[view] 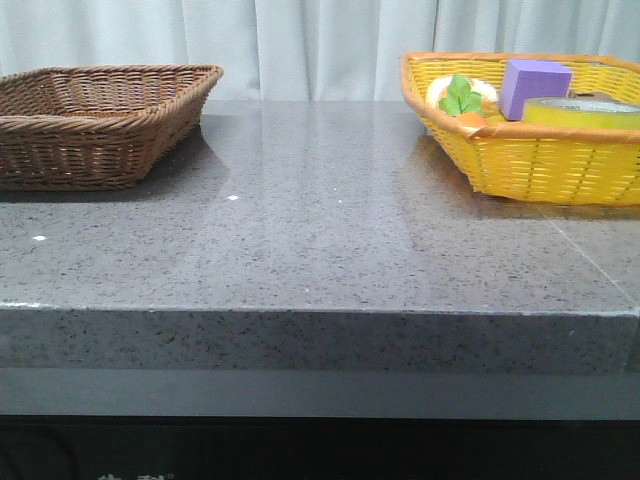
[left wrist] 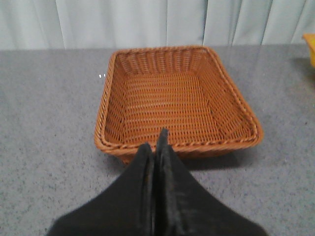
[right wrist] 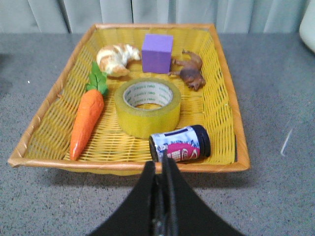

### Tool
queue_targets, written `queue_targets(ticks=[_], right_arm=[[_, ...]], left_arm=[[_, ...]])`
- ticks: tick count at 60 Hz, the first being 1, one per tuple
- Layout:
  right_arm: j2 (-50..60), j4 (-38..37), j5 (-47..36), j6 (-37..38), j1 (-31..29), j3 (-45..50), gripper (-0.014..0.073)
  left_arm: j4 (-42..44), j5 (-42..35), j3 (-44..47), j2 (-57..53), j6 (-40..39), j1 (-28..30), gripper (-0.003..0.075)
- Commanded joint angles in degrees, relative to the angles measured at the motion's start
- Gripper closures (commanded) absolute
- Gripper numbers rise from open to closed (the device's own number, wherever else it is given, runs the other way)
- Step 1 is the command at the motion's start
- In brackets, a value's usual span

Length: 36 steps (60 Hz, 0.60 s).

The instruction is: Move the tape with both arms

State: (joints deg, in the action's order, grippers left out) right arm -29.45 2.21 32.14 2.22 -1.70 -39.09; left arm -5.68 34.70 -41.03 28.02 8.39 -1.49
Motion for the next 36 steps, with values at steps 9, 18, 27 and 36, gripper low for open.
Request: queue_targets(ticks=[9,18,27,36], right_arm=[[-6.0,0.0,-1.5,-0.1,-0.3,-1.9,0.0662],[-9.1,-0.5,0.4,-0.1,-0.3,-1.9,0.0655],[-11.8,-0.6,1.1,-0.1,-0.3,-1.9,0.0333],[-13.2,-0.6,1.2,-0.1,-0.3,-2.0,0.0086]], left_arm=[[-0.8,-3.1,-1.7,6.5,-0.6,0.2,0.0741],[-0.8,-3.5,-1.7,9.2,-0.6,0.2,0.0741],[-0.8,-5.3,-1.7,10.7,0.0,0.2,0.0601],[-0.8,-7.5,-1.7,10.9,0.0,0.2,0.0263]])
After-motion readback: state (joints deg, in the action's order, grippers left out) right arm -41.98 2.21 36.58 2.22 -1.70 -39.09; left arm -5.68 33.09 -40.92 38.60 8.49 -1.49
